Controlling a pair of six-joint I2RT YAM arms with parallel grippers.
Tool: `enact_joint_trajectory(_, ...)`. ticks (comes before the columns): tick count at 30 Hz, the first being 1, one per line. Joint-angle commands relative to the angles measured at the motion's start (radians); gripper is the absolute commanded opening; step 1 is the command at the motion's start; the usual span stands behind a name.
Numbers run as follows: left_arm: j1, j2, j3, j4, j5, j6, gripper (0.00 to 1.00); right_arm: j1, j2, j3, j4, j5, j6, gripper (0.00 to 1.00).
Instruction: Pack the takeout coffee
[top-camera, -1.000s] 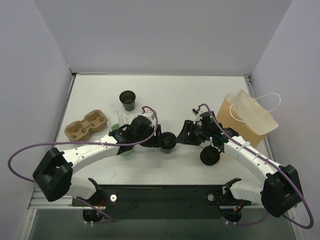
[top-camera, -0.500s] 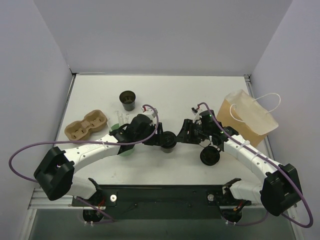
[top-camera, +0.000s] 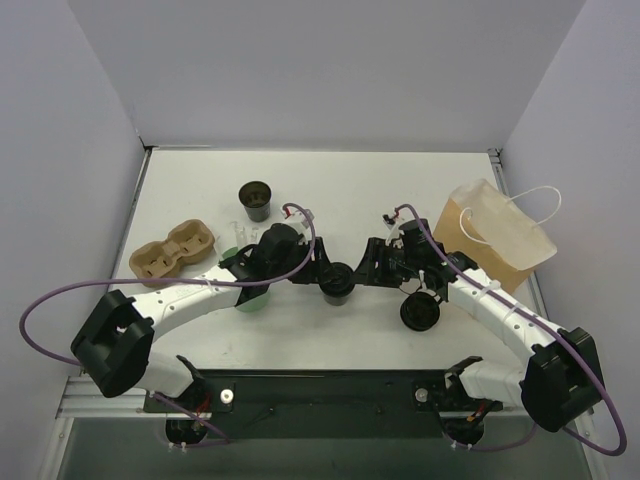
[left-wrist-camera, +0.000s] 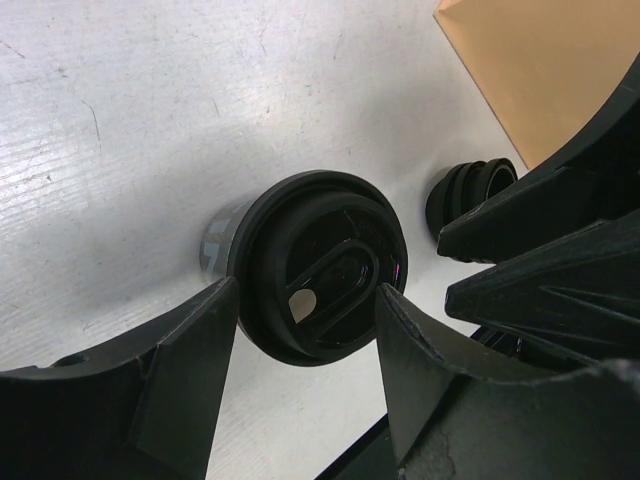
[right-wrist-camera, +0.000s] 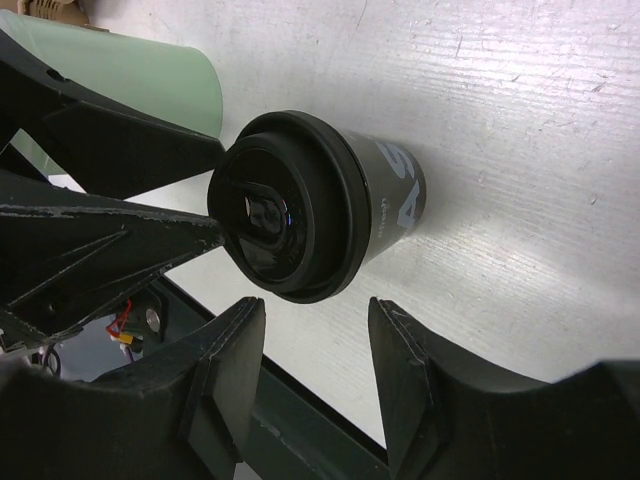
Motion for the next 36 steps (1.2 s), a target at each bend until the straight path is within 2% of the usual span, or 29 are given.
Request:
enact_joint_trajectory(1, 0.011, 0.008, -0.016, 0.099, 0.029, -0.021, 0.66, -0.006, 0.011, 0.045, -0.006, -0.007, -0.017, 0.46)
enact_joint_trajectory(8, 0.013, -0.005, -0.024, 0.104, 0.032, -0.009, 0.67, -0.017, 0.067, 0.056, 0.025, -0.022, -0.027, 0.48)
enact_joint_trajectory(15, 0.011, -0.005, -0.004, 0.002, -0.011, 0.036, 0.67, -0.02, 0.123, 0.09, 0.031, -0.027, -0.046, 0.52)
enact_joint_trajectory(24, 0.016, 0.008, -0.014, 0.027, 0.002, 0.034, 0.67, -0.025, 0.176, 0.108, 0.036, -0.035, -0.057, 0.54)
enact_joint_trajectory(36, 0.045, 0.033, -0.099, 0.174, 0.056, -0.018, 0.66, -0.025, 0.219, 0.053, 0.069, -0.022, -0.052, 0.42)
